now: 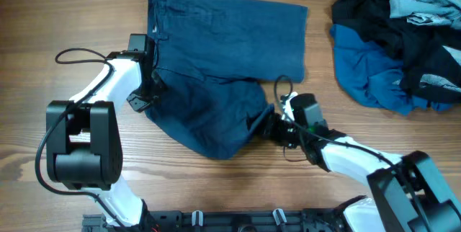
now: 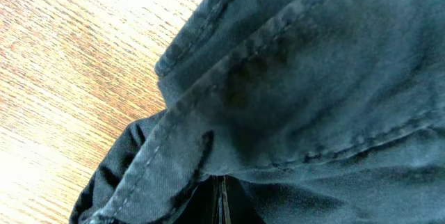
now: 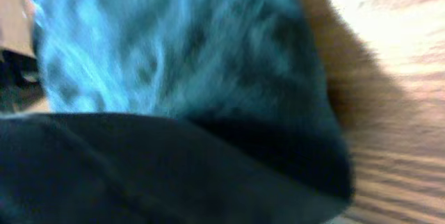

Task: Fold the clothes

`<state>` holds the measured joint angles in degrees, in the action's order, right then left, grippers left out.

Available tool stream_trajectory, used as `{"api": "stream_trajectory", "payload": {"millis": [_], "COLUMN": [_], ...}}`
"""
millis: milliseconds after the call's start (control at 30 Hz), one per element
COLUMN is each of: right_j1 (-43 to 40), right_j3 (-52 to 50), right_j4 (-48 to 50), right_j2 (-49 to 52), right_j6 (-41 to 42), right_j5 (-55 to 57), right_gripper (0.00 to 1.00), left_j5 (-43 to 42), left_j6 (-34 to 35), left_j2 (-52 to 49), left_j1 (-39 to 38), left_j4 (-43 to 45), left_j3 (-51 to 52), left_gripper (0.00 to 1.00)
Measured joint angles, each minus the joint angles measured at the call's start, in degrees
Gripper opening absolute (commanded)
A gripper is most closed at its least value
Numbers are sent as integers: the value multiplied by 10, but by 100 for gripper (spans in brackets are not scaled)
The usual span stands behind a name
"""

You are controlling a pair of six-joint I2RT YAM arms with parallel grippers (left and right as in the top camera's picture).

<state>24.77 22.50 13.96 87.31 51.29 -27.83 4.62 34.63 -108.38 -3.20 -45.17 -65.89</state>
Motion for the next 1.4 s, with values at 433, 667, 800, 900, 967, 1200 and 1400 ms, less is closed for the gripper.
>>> {"api": "stream_trajectory", "payload": {"millis": [433, 667, 800, 900, 967, 1200, 1400], "right_j1": [8, 9, 9, 9, 9, 9, 9], "right_j3": [34, 182, 293, 298, 298, 320, 363], "right_j4": [-254, -579, -646, -659, -658, -595, -567], "right_j2": [-73, -247, -266, -235, -205, -181, -181], "right_j6": [-56, -101, -141, -154, -156, -191, -214], "right_j5": [24, 139, 177, 174, 162, 97, 89], "right_gripper": [4, 4, 4, 4, 4, 4, 4], "left_j5": [0, 0, 0, 0, 0, 0, 0], "left_j6": [0, 0, 0, 0, 0, 0, 0], "left_j2": [0, 0, 0, 0, 0, 0, 0], "left_j1": [0, 0, 0, 0, 0, 0, 0], "left_j4": [2, 5, 8, 10, 11, 14, 15], "left_j3": [0, 0, 0, 0, 0, 0, 0], "left_gripper": [4, 4, 4, 4, 4, 4, 4]}}
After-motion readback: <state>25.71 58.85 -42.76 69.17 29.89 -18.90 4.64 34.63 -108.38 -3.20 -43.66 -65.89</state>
